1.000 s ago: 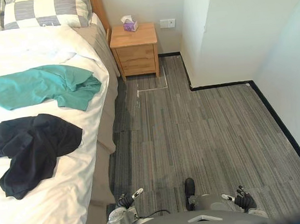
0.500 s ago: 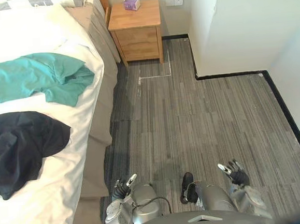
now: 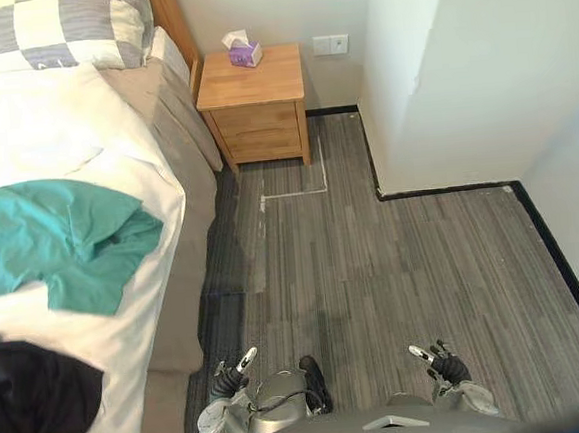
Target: Tidy the bed and pick cloth on bed and put in laundry
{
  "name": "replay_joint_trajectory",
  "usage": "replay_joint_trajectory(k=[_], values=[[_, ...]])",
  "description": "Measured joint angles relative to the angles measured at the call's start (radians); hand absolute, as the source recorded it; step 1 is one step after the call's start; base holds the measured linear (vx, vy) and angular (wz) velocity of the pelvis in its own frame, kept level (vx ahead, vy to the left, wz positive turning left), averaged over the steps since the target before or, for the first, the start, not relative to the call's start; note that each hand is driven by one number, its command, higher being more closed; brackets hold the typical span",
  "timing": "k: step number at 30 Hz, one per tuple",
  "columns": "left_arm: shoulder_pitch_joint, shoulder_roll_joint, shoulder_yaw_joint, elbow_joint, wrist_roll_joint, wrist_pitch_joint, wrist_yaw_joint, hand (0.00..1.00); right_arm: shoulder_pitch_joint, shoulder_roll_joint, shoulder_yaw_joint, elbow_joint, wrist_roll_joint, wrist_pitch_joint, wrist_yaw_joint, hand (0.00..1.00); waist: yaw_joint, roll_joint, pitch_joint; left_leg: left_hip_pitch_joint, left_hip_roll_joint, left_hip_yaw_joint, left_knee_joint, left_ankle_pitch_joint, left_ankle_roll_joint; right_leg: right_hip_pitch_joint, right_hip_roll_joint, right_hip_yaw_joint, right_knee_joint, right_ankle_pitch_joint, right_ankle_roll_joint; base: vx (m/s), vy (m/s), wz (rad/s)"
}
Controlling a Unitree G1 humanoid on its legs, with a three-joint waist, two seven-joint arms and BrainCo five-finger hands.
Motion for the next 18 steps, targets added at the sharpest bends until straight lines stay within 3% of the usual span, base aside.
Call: replay_joint_trajectory(k=[2,4,8,10,11,12,13,14,15,17,18], values=[[0.005,0.02,-0.021,0.025,0.001,0.001,0.002,0.0,0.005,-0.007,0.009,-0.005,-0.016,0.01,-0.011,0.0,-0.022,0.006,0.004,0.099,0.0,-0.059,-0.012,-0.044,-0.008,-0.056,-0.055,-0.018,0.22,0.023,0.006,0.52,-0.016,0.7],[0.005,0.019,-0.022,0.034,0.001,0.01,0.006,0.0,0.005,-0.01,0.019,-0.035,-0.017,0.01,-0.014,0.0,-0.028,0.021,0.01,0.161,0.027,-0.09,-0.035,-0.061,-0.029,-0.091,-0.066,-0.025,0.244,0.022,0.003,0.4,-0.069,0.55],[-0.012,0.024,-0.031,0.036,-0.011,0.033,0.009,0.0,0.0,0.002,0.028,-0.093,-0.013,0.009,-0.012,0.0,-0.023,0.026,0.02,0.265,0.134,-0.186,-0.07,-0.117,-0.11,-0.241,-0.046,-0.051,-0.019,0.036,0.01,0.43,-0.235,0.56],[-0.031,0.015,-0.037,0.046,-0.011,0.035,0.009,0.0,0.002,-0.004,0.035,-0.093,-0.01,0.009,-0.011,0.0,-0.03,0.028,0.033,0.298,0.17,-0.224,-0.074,-0.139,-0.142,-0.276,-0.035,-0.041,-0.206,0.094,0.009,0.42,-0.381,0.86],[-0.039,0.008,-0.034,0.049,-0.013,0.032,0.007,0.0,0.004,-0.004,0.045,-0.093,-0.003,0.009,-0.008,0.0,-0.033,0.02,0.041,0.324,0.175,-0.251,-0.075,-0.162,-0.167,-0.284,-0.023,0.007,-0.32,0.151,0.015,0.55,-0.531,1.02],[-0.034,0.013,-0.028,0.05,-0.02,0.03,0.006,0.0,0.003,-0.001,0.048,-0.093,0.006,0.008,-0.002,0.0,-0.043,0.011,0.046,0.346,0.177,-0.293,-0.061,-0.192,-0.193,-0.29,-0.016,0.053,-0.316,0.241,0.004,0.51,-0.485,1.07],[-0.041,0.01,-0.022,0.057,-0.021,0.029,0.009,0.0,0.002,-0.002,0.048,-0.093,0.006,0.007,0.002,0.0,-0.047,0.016,0.049,0.36,0.187,-0.316,-0.057,-0.2,-0.195,-0.297,-0.016,0.061,-0.258,0.221,-0.028,0.51,-0.469,0.72],[-0.05,-0.01,-0.021,0.063,-0.021,0.029,0.009,0.0,-0.016,-0.017,0.048,-0.098,0.006,0.006,0.002,0.0,-0.035,0.029,0.048,0.361,0.199,-0.322,-0.042,-0.181,-0.172,-0.33,-0.02,0.051,-0.157,0.127,-0.042,0.46,-0.444,0.34],[-0.056,-0.024,-0.021,0.06,-0.02,0.027,0.011,0.0,-0.045,-0.019,0.048,-0.112,0.006,0.001,0.002,0.0,-0.031,0.049,0.06,0.344,0.207,-0.332,0.006,-0.147,-0.173,-0.345,-0.026,0.04,-0.084,0.06,-0.046,0.42,-0.429,0.24],[-0.048,-0.04,-0.021,0.061,-0.02,0.028,0.019,0.0,-0.062,-0.026,0.048,-0.125,0.006,0.004,0.002,0.0,-0.044,0.084,0.06,0.262,0.248,-0.381,0.157,-0.103,-0.174,-0.33,-0.022,0.001,-0.05,-0.014,-0.064,0.35,-0.37,0.39],[-0.045,-0.039,-0.018,0.057,-0.021,0.029,0.022,0.0,-0.065,-0.024,0.048,-0.123,0.006,0.007,0.002,0.0,-0.044,0.086,0.059,0.217,0.261,-0.397,0.241,-0.071,-0.172,-0.318,-0.019,-0.011,-0.045,-0.033,-0.072,0.45,-0.426,0.45]])
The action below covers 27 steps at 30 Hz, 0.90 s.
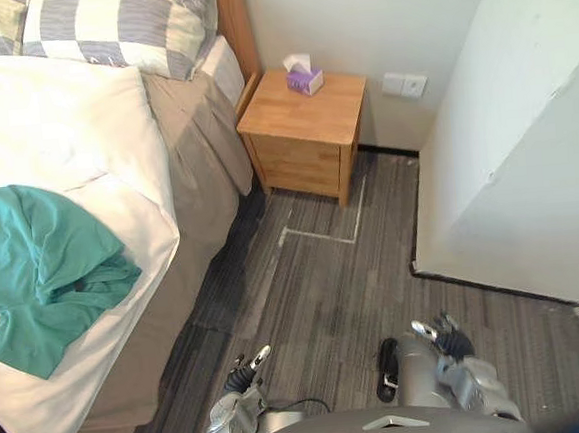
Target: Tidy the bed and pick cloth on bed and put in laundry
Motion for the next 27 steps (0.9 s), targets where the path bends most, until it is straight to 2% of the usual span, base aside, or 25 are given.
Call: replay_joint_trajectory(k=[1,2,4,6,8,10,11,12,13,14,15,17,18,20,22,23,24,25,26,27], values=[[0.001,0.001,0.02,-0.008,-0.006,0.0,0.0,0.0,0.001,0.007,0.001,0.001,0.0,0.003,0.0,0.0,0.0,0.001,0.002,-0.095,0.028,-0.03,0.191,0.061,-0.019,0.037,0.013,-0.023,-0.006,-0.028,-0.014,0.36,-0.335,0.38],[0.013,-0.001,0.032,-0.036,-0.008,-0.015,0.0,0.0,0.003,0.02,0.001,0.002,0.001,0.004,-0.001,0.0,0.002,0.001,0.003,-0.182,0.059,-0.029,0.391,0.045,-0.03,0.092,0.035,-0.05,-0.028,-0.041,-0.034,0.36,-0.313,0.34],[0.016,0.008,0.038,-0.059,-0.008,-0.031,-0.001,0.0,0.009,0.039,0.013,0.009,0.001,0.008,0.0,0.0,0.011,-0.015,0.012,-0.25,0.051,0.011,0.503,0.002,-0.036,0.188,0.05,-0.076,-0.084,-0.049,-0.049,0.43,-0.199,0.08],[0.013,0.006,0.036,-0.071,-0.008,-0.041,-0.008,0.0,0.013,0.044,0.019,0.011,0.0,0.019,0.002,0.0,0.024,-0.029,0.014,-0.293,0.011,0.095,0.433,-0.041,-0.027,0.257,0.05,-0.083,-0.152,-0.04,-0.052,0.34,-0.088,-0.04],[0.012,0.009,0.038,-0.082,-0.01,-0.042,-0.021,0.0,0.017,0.051,0.016,0.011,-0.001,0.025,0.004,0.0,0.024,-0.042,0.024,-0.319,-0.044,0.208,0.227,-0.069,0.004,0.329,0.035,-0.097,-0.228,-0.027,-0.032,0.41,0.045,0.15],[0.012,0.009,0.05,-0.089,-0.02,-0.038,-0.02,0.0,0.025,0.067,-0.023,0.007,-0.002,0.024,0.007,0.0,0.024,-0.053,0.034,-0.33,-0.069,0.328,0.054,-0.038,0.032,0.395,0.006,-0.128,-0.268,-0.022,-0.016,0.41,0.121,0.35],[0.011,0.005,0.067,-0.089,-0.027,-0.034,-0.02,0.0,0.032,0.065,-0.036,0.01,-0.006,0.023,0.007,0.0,0.025,-0.057,0.035,-0.339,-0.069,0.41,-0.052,0.03,0.048,0.437,-0.01,-0.153,-0.295,-0.023,0.009,0.36,0.185,0.39],[0.012,-0.002,0.083,-0.089,-0.033,-0.027,-0.019,0.0,0.041,0.063,-0.037,0.011,-0.023,0.022,0.008,0.0,0.029,-0.054,0.033,-0.342,-0.063,0.468,-0.118,0.155,0.111,0.468,-0.016,-0.171,-0.319,-0.03,0.046,0.36,0.198,0.35],[0.011,-0.006,0.091,-0.086,-0.036,-0.022,-0.017,0.0,0.045,0.066,-0.034,0.016,-0.031,0.021,0.008,0.0,0.03,-0.058,0.027,-0.332,-0.079,0.492,-0.125,0.144,0.15,0.48,-0.029,-0.173,-0.333,-0.032,0.063,0.46,0.242,0.32],[0.009,0.009,0.099,-0.088,-0.036,-0.015,-0.014,0.0,0.045,0.077,-0.021,0.018,-0.041,0.018,0.009,0.0,0.037,-0.087,0.016,-0.335,-0.119,0.5,-0.152,0.135,0.135,0.49,-0.051,-0.188,-0.365,-0.012,0.084,0.4,0.2,0.27],[0.005,0.017,0.101,-0.089,-0.036,-0.007,-0.013,0.0,0.035,0.093,-0.013,0.018,-0.041,0.008,0.013,0.0,0.041,-0.101,0.017,-0.345,-0.133,0.523,-0.148,0.132,0.131,0.498,-0.059,-0.208,-0.406,0.022,0.091,0.4,0.191,0.32],[-0.005,0.022,0.101,-0.084,-0.037,0.007,-0.013,0.0,0.033,0.103,-0.014,0.038,-0.042,0.002,0.014,0.0,0.051,-0.103,0.018,-0.344,-0.143,0.567,-0.129,0.137,0.144,0.546,-0.064,-0.234,-0.467,0.078,0.103,0.34,0.175,0.54],[-0.002,0.023,0.095,-0.071,-0.037,0.009,-0.016,0.0,0.032,0.102,-0.014,0.05,-0.055,0.002,0.013,0.0,0.058,-0.105,0.016,-0.319,-0.167,0.574,-0.138,0.133,0.186,0.586,-0.072,-0.234,-0.493,0.1,0.109,0.3,0.159,0.63],[0.004,0.032,0.085,-0.066,-0.036,0.013,-0.024,0.0,0.015,0.095,-0.004,0.058,-0.081,0.001,0.007,0.0,0.057,-0.108,0.013,-0.291,-0.202,0.573,-0.16,0.108,0.221,0.628,-0.081,-0.233,-0.504,0.107,0.11,0.24,0.116,0.54],[0.009,0.045,0.078,-0.063,-0.026,0.027,-0.037,0.0,-0.012,0.076,0.0,0.077,-0.08,0.001,-0.003,0.0,0.057,-0.105,0.008,-0.268,-0.234,0.546,-0.212,0.075,0.211,0.593,-0.107,-0.229,-0.397,0.105,0.145,0.19,0.108,0.46],[0.009,0.053,0.077,-0.057,-0.019,0.031,-0.043,0.0,-0.016,0.061,0.0,0.086,-0.079,0.001,-0.016,0.0,0.055,-0.11,0.012,-0.24,-0.272,0.512,-0.263,0.064,0.201,0.522,-0.165,-0.215,-0.184,0.104,0.149,0.1,0.095,0.5],[0.011,0.056,0.075,-0.055,-0.006,0.03,-0.043,0.0,-0.011,0.054,0.0,0.089,-0.076,0.001,-0.023,0.0,0.052,-0.112,0.012,-0.219,-0.288,0.494,-0.287,0.064,0.199,0.473,-0.195,-0.187,-0.065,0.132,0.138,0.13,0.1,0.9],[0.012,0.074,0.06,-0.035,0.028,0.028,-0.042,0.0,-0.001,0.038,0.009,0.099,-0.059,0.001,-0.037,0.0,0.041,-0.117,0.015,-0.174,-0.31,0.45,-0.309,0.064,0.197,0.397,-0.221,-0.104,0.133,0.174,0.139,0.2,0.004,1.09],[0.025,0.096,0.038,-0.01,0.064,0.026,-0.04,0.0,0.016,0.019,0.038,0.107,-0.05,0.001,-0.041,0.0,0.022,-0.115,0.017,-0.136,-0.31,0.407,-0.313,0.057,0.193,0.348,-0.223,-0.069,0.239,0.14,0.128,0.2,0.004,1.08],[0.033,0.101,0.035,0.005,0.065,0.024,-0.04,0.0,0.023,0.012,0.052,0.107,-0.044,0.001,-0.041,0.0,0.018,-0.112,0.016,-0.12,-0.307,0.395,-0.322,0.056,0.192,0.323,-0.225,-0.065,0.258,0.128,0.118,0.24,-0.042,0.85]])
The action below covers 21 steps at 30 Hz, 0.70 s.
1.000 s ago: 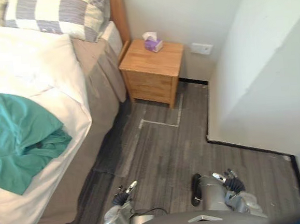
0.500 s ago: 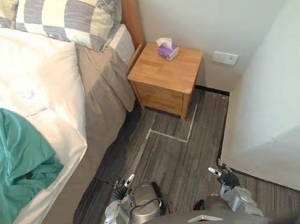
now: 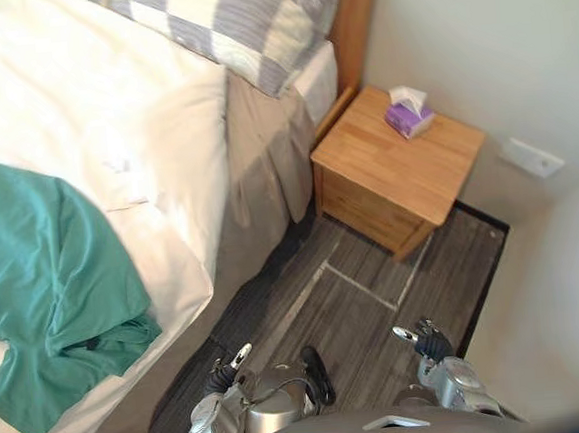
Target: Tidy the bed and pick cloth on bed and put in laundry
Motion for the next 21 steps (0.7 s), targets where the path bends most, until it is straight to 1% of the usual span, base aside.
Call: replay_joint_trajectory(k=[1,2,3,5,6,7,8,9,10,11,12,13,14,15,16,17,18,19,20,21], values=[[0.007,0.003,0.001,0.012,-0.004,-0.003,0.006,0.0,0.005,-0.01,0.026,0.0,0.006,-0.007,0.001,0.0,-0.007,0.005,-0.004,0.021,0.012,-0.023,-0.012,-0.001,-0.005,-0.053,0.008,0.0,-0.017,-0.022,-0.012,0.17,-0.072,0.67],[0.01,0.006,0.0,0.012,-0.009,-0.002,0.006,0.0,0.002,-0.01,0.033,-0.001,0.011,-0.029,0.009,0.0,-0.006,0.006,-0.001,0.032,0.036,-0.05,-0.013,0.002,-0.008,-0.097,0.029,-0.009,-0.086,-0.04,-0.013,0.21,-0.108,0.61],[0.01,0.007,0.0,0.014,-0.012,-0.002,0.006,0.0,0.0,-0.01,0.034,-0.001,0.016,-0.038,0.014,0.0,-0.005,0.008,0.0,0.033,0.051,-0.065,-0.013,0.002,-0.016,-0.114,0.047,-0.009,-0.136,-0.044,-0.006,0.18,-0.173,0.7],[-0.005,0.009,-0.006,0.013,-0.025,-0.003,0.007,0.0,-0.015,-0.01,0.048,0.0,0.053,-0.068,0.029,0.0,-0.005,0.02,0.008,0.028,0.122,-0.147,-0.013,-0.002,-0.052,-0.156,0.156,0.006,-0.391,-0.038,0.01,0.2,-0.243,0.8],[-0.012,0.012,-0.014,0.013,-0.024,-0.004,0.007,0.0,-0.017,-0.01,0.056,0.0,0.058,-0.072,0.032,0.0,-0.007,0.021,0.009,0.024,0.137,-0.171,-0.014,0.001,-0.067,-0.164,0.19,0.023,-0.462,-0.025,0.016,0.18,-0.224,0.79],[-0.021,0.016,-0.024,0.014,-0.024,-0.008,0.005,0.0,-0.017,-0.01,0.065,-0.001,0.077,-0.078,0.036,0.0,-0.009,0.02,0.01,0.012,0.154,-0.21,-0.014,0.003,-0.085,-0.174,0.231,0.063,-0.565,0.004,0.018,0.23,-0.309,0.99],[-0.04,0.02,-0.03,0.013,-0.024,-0.019,0.005,0.0,-0.02,-0.009,0.068,-0.002,0.102,-0.078,0.044,0.0,-0.011,0.009,0.029,0.013,0.168,-0.263,-0.015,-0.001,-0.116,-0.18,0.272,0.138,-0.704,0.068,0.016,0.28,-0.41,1.1],[-0.052,0.02,-0.029,0.011,-0.023,-0.024,0.005,0.0,-0.019,-0.006,0.068,-0.006,0.115,-0.078,0.046,0.0,-0.01,-0.003,0.036,0.013,0.17,-0.29,-0.008,-0.011,-0.136,-0.184,0.283,0.175,-0.759,0.104,0.013,0.29,-0.44,1.04],[-0.056,0.021,-0.027,0.004,-0.024,-0.025,0.005,0.0,-0.014,-0.002,0.068,-0.012,0.122,-0.079,0.047,0.0,-0.01,-0.013,0.042,0.011,0.17,-0.306,0.006,-0.023,-0.152,-0.184,0.287,0.2,-0.789,0.124,0.015,0.26,-0.44,0.97],[-0.071,0.015,-0.014,0.002,-0.024,-0.032,0.007,0.0,-0.004,0.004,0.063,-0.023,0.133,-0.08,0.046,0.0,-0.015,-0.015,0.058,0.001,0.187,-0.339,0.063,-0.06,-0.196,-0.17,0.303,0.191,-0.753,0.199,-0.056,0.21,-0.362,0.71],[-0.073,0.003,-0.016,-0.003,-0.025,-0.033,0.005,0.0,-0.006,0.003,0.056,-0.034,0.136,-0.083,0.046,0.0,-0.015,0.002,0.061,0.0,0.208,-0.326,0.069,-0.062,-0.201,-0.179,0.313,0.18,-0.72,0.173,-0.06,0.26,-0.401,0.61],[-0.074,-0.017,-0.015,-0.008,-0.023,-0.038,0.0,0.0,-0.01,0.001,0.04,-0.056,0.142,-0.091,0.04,0.0,-0.009,0.022,0.062,-0.003,0.226,-0.289,0.066,-0.056,-0.211,-0.21,0.315,0.163,-0.653,0.121,-0.085,0.26,-0.331,0.36],[-0.083,-0.039,-0.006,-0.013,-0.023,-0.042,0.0,0.0,-0.017,0.006,0.007,-0.074,0.142,-0.102,0.038,0.0,-0.015,0.029,0.066,0.005,0.228,-0.272,0.048,-0.04,-0.23,-0.25,0.301,0.146,-0.561,0.057,-0.102,0.34,-0.373,0.47],[-0.085,-0.047,0.0,-0.018,-0.024,-0.041,0.001,0.0,-0.019,0.012,-0.015,-0.078,0.141,-0.116,0.037,0.0,-0.015,0.031,0.067,0.018,0.225,-0.263,0.034,-0.018,-0.237,-0.266,0.286,0.133,-0.495,0.006,-0.117,0.29,-0.301,0.46],[-0.084,-0.053,0.002,-0.018,-0.024,-0.042,0.002,0.0,-0.017,0.016,-0.017,-0.078,0.14,-0.123,0.035,0.0,-0.018,0.032,0.067,0.019,0.224,-0.263,0.037,-0.007,-0.237,-0.266,0.278,0.125,-0.475,-0.016,-0.123,0.27,-0.3,0.54],[-0.084,-0.056,0.002,-0.019,-0.043,-0.051,0.006,0.0,-0.011,0.022,-0.016,-0.08,0.124,-0.13,0.022,0.0,-0.023,0.038,0.07,-0.006,0.23,-0.264,0.098,0.011,-0.229,-0.245,0.264,0.099,-0.461,-0.048,-0.127,0.24,-0.292,0.69],[-0.084,-0.057,0.006,-0.028,-0.069,-0.06,0.007,0.0,0.002,0.024,-0.015,-0.091,0.115,-0.132,0.012,0.0,-0.026,0.043,0.079,-0.064,0.257,-0.262,0.237,0.034,-0.225,-0.202,0.254,0.069,-0.469,-0.067,-0.131,0.22,-0.287,0.76],[-0.084,-0.055,0.006,-0.033,-0.085,-0.068,0.007,0.0,0.01,0.023,-0.013,-0.1,0.103,-0.132,0.007,0.0,-0.026,0.038,0.087,-0.107,0.277,-0.257,0.325,0.036,-0.228,-0.176,0.252,0.05,-0.48,-0.072,-0.133,0.23,-0.27,0.72],[-0.082,-0.057,0.004,-0.036,-0.105,-0.084,0.009,0.0,0.023,0.022,-0.01,-0.109,0.08,-0.132,-0.005,0.0,-0.02,0.045,0.092,-0.163,0.317,-0.22,0.469,0.033,-0.232,-0.125,0.251,0.02,-0.5,-0.079,-0.137,0.21,-0.181,0.54],[-0.078,-0.058,0.002,-0.045,-0.125,-0.106,0.011,0.0,0.024,0.021,0.009,-0.114,0.071,-0.136,-0.019,0.0,-0.015,0.044,0.092,-0.199,0.336,-0.174,0.516,0.027,-0.231,-0.095,0.242,-0.004,-0.511,-0.081,-0.139,0.2,-0.134,0.41]])
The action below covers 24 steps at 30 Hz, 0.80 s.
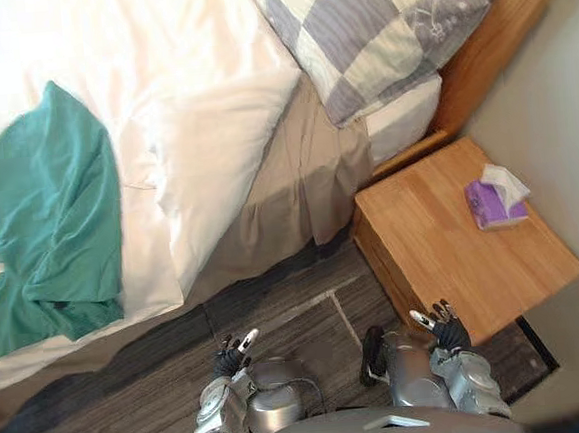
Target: Tidy the bed and pick cloth on bed and put in laundry
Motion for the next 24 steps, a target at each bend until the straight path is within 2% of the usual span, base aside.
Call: replay_joint_trajectory(k=[1,3,4,6,8,10,12,14,16,18,20,21,22,24], values=[[-0.001,0.001,0.0,-0.002,-0.009,-0.004,0.0,0.0,-0.001,-0.002,0.015,-0.006,-0.004,-0.001,-0.003,0.0,0.002,-0.002,0.0,-0.007,0.0,0.028,-0.01,-0.002,0.006,0.005,-0.008,-0.006,-0.002,-0.002,0.002,0.15,-0.016,0.24],[0.0,-0.001,-0.001,-0.01,-0.019,-0.004,0.001,0.0,-0.003,-0.009,0.051,-0.031,-0.011,-0.004,-0.008,0.0,-0.003,0.001,-0.001,-0.023,-0.009,0.124,-0.137,0.019,0.042,0.005,-0.027,-0.02,0.0,-0.012,0.018,0.13,0.058,0.25],[0.003,-0.009,-0.001,-0.011,-0.018,-0.004,-0.004,0.0,-0.001,-0.009,0.053,-0.036,-0.01,-0.003,-0.013,0.0,-0.005,0.018,-0.008,-0.024,-0.01,0.178,-0.256,0.106,0.072,0.002,-0.028,-0.035,0.012,-0.024,0.039,0.16,0.135,0.57],[0.001,0.002,-0.001,-0.03,-0.017,-0.005,-0.007,0.0,0.003,0.013,0.048,-0.034,-0.008,0.001,-0.021,0.0,-0.006,-0.023,-0.009,0.004,-0.068,0.2,-0.354,0.098,0.082,0.003,-0.073,-0.066,0.024,-0.034,0.056,0.17,0.127,0.75],[0.001,0.016,0.001,-0.028,-0.015,-0.003,-0.012,0.0,0.004,0.04,0.036,-0.033,-0.008,0.004,-0.026,0.0,0.011,-0.059,-0.016,0.023,-0.117,0.209,-0.435,0.127,0.097,0.024,-0.109,-0.114,0.017,-0.021,0.076,0.15,0.087,0.75],[0.031,0.007,0.002,-0.029,-0.013,-0.003,-0.012,0.0,0.004,0.048,0.023,-0.032,-0.008,0.006,-0.033,0.0,0.024,-0.065,-0.027,0.066,-0.14,0.21,-0.46,0.154,0.108,0.068,-0.134,-0.116,0.028,0.006,0.097,0.07,0.035,0.48],[0.046,0.001,0.003,-0.029,-0.007,-0.007,-0.012,0.0,0.006,0.047,0.021,-0.03,-0.008,0.006,-0.038,0.0,0.028,-0.061,-0.046,0.072,-0.138,0.209,-0.463,0.143,0.102,0.073,-0.135,-0.111,0.033,0.021,0.105,0.03,0.001,0.15],[0.053,-0.005,0.004,-0.023,-0.005,-0.004,-0.011,0.0,0.007,0.037,0.017,-0.014,-0.015,0.001,-0.046,0.0,0.028,-0.033,-0.065,0.071,-0.065,0.273,-0.388,0.032,0.084,0.072,-0.129,-0.11,0.056,0.019,0.104,0.05,-0.037,-0.05],[0.051,-0.003,-0.001,-0.015,-0.005,-0.003,-0.011,0.0,0.016,0.033,-0.01,-0.001,-0.028,0.0,-0.054,0.0,0.026,-0.019,-0.071,0.075,-0.075,0.287,-0.364,0.022,0.089,0.078,-0.149,-0.104,0.073,0.024,0.112,0.01,0.065,0.0],[0.049,0.025,-0.041,0.012,-0.004,0.004,-0.003,0.0,0.039,0.04,-0.028,0.017,-0.028,-0.007,-0.067,0.0,0.025,-0.047,-0.079,0.096,-0.118,0.265,-0.364,0.02,0.097,0.093,-0.186,-0.092,0.084,0.04,0.139,0.03,0.183,0.17],[0.047,0.043,-0.046,0.012,0.01,0.029,0.018,0.0,0.027,0.038,-0.026,0.05,-0.028,-0.01,-0.06,0.0,0.027,-0.061,-0.083,0.126,-0.135,0.264,-0.389,0.021,0.1,0.102,-0.198,-0.09,0.092,0.068,0.137,0.0,0.105,0.03],[0.051,0.049,-0.046,0.012,0.027,0.045,0.019,0.0,0.012,0.036,-0.018,0.064,-0.027,-0.022,-0.052,0.0,0.027,-0.058,-0.088,0.155,-0.142,0.267,-0.435,0.027,0.108,0.104,-0.191,-0.097,0.088,0.096,0.114,-0.04,0.159,-0.09],[0.055,0.053,-0.048,0.011,0.036,0.052,0.019,0.0,0.007,0.037,-0.014,0.067,-0.027,-0.031,-0.045,0.0,0.024,-0.054,-0.089,0.164,-0.147,0.267,-0.465,0.038,0.112,0.103,-0.181,-0.1,0.076,0.109,0.11,-0.07,0.141,-0.15],[0.06,0.081,-0.084,0.009,0.045,0.085,0.018,0.0,-0.015,0.036,0.026,0.075,-0.025,-0.064,-0.02,0.0,0.021,-0.063,-0.105,0.179,-0.162,0.255,-0.579,0.098,0.107,0.118,-0.111,-0.067,-0.042,0.128,0.116,-0.1,0.059,-0.03]])
